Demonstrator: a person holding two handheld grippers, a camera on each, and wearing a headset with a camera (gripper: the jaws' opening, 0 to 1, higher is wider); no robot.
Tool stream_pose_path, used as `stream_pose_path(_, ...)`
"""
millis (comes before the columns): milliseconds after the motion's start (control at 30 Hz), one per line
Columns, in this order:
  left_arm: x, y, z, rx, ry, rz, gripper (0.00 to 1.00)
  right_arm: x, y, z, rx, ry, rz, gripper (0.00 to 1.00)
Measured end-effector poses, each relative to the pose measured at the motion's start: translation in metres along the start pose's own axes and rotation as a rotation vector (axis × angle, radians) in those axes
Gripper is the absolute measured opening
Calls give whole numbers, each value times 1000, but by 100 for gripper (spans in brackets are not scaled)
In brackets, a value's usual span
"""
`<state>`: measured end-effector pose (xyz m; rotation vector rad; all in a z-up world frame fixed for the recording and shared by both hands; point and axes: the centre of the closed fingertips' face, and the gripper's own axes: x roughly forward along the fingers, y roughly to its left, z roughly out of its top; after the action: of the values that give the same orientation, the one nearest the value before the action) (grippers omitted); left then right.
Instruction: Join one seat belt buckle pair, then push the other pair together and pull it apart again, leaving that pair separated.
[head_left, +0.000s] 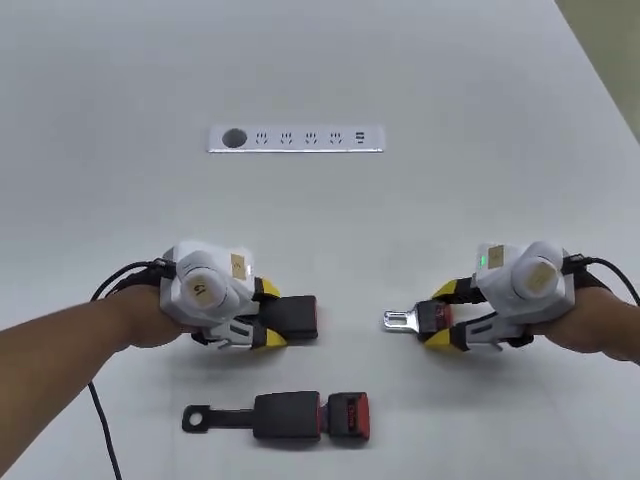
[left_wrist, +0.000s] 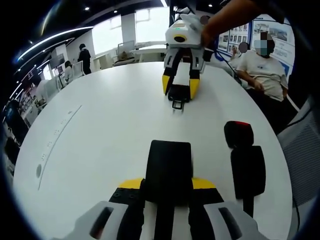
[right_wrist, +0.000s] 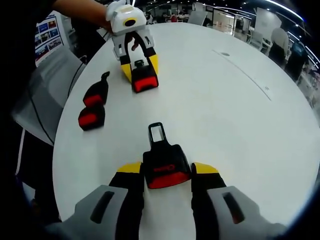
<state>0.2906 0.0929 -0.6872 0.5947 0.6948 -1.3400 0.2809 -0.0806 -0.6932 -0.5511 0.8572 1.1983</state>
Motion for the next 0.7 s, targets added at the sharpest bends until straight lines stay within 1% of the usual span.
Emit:
stream_pose_path(100,0,-1,0,5,6,-3,35,0,3,4,-3,-7,2,34)
stream_pose_path(167,0,-2,1,9,9,-6,35,2,1,6,-5,-9,3,34)
stream_pose_path(367,2,-4,0,18,14,-15,35,8,4,15,-13,-22,12,34)
stream_pose_path(467,2,-5,-1,23,18,-19,35,13,9,22,-24,-31,17,34)
stream_pose_path(700,2,-7,-1,22,19,-24,35,28,13,33,-32,-51,17,34)
